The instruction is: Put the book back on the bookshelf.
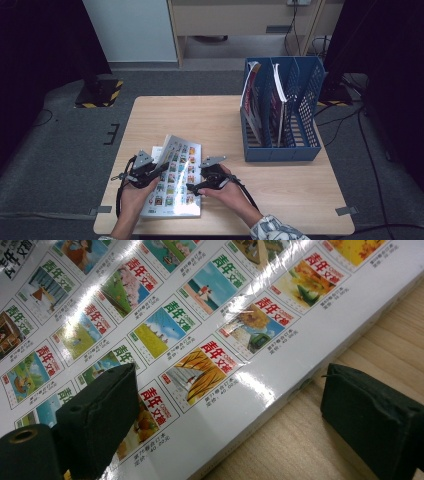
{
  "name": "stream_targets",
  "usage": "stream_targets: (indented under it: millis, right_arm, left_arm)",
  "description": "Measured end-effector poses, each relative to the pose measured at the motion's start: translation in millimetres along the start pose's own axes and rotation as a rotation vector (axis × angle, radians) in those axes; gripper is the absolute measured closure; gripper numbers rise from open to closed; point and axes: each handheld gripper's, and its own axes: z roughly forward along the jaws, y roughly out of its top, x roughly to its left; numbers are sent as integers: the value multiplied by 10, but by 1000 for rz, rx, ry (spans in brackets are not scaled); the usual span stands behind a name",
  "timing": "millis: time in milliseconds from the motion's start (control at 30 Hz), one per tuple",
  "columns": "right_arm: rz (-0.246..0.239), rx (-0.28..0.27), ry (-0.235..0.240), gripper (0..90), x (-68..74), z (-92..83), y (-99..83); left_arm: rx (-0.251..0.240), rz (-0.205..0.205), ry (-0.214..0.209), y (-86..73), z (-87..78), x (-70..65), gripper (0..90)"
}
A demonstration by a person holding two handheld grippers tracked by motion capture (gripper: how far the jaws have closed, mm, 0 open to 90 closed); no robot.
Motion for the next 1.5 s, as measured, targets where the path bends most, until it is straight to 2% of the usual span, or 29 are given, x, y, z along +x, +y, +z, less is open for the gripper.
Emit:
stream_targets:
  millis: [167,200,400,600,700,833,867,1000,1133,1267,1300,1333,1367,1433,1500]
  right_arm:
    - [11,-14,23,70,-29,-7,-4]
    - [26,-15,30,70,-29,-8,-1]
    - [26,-25,70,71,-47,-10,-2]
    - [35,-17,116,70,-40,8,-1]
    - [36,-19,113,71,-45,12,2]
    - [45,-18,101,73,-41,12,1]
    - [45,-18,98,74,-37,12,1]
    - [46,-19,90,79,-31,12,-1]
    - [30,-12,80,80,-25,8,-2]
    - [25,-10,75,80,-19,9,-1]
    - [24,-10,75,80,-17,10,-1]
    - [23,-10,74,80,-16,10,-1]
    - [18,-8,75,81,-18,9,-2]
    - [18,-9,74,81,-18,9,-2]
    - [17,-8,74,81,-18,9,-2]
  left_arm:
    - [-37,9,-10,30,-83,-27,814]
    - [-43,10,-11,32,-92,-31,814]
    - [-77,16,-26,57,-150,-52,815]
    - [-92,20,-44,75,-149,-61,815]
    - [-89,9,-49,67,-130,-37,814]
    - [-65,0,-31,31,-65,8,804]
    - [-43,-27,-15,-3,-12,43,801]
    - [16,-36,33,-59,103,118,759]
    - [46,-43,98,-103,162,201,643]
    - [50,-93,171,-165,127,328,453]
    - [40,-93,177,-171,102,348,443]
    - [9,-95,170,-171,81,375,438]
    - [17,-120,190,-175,43,382,404]
    - [15,-129,177,-191,9,385,371]
    - [42,-105,167,-204,-5,356,373]
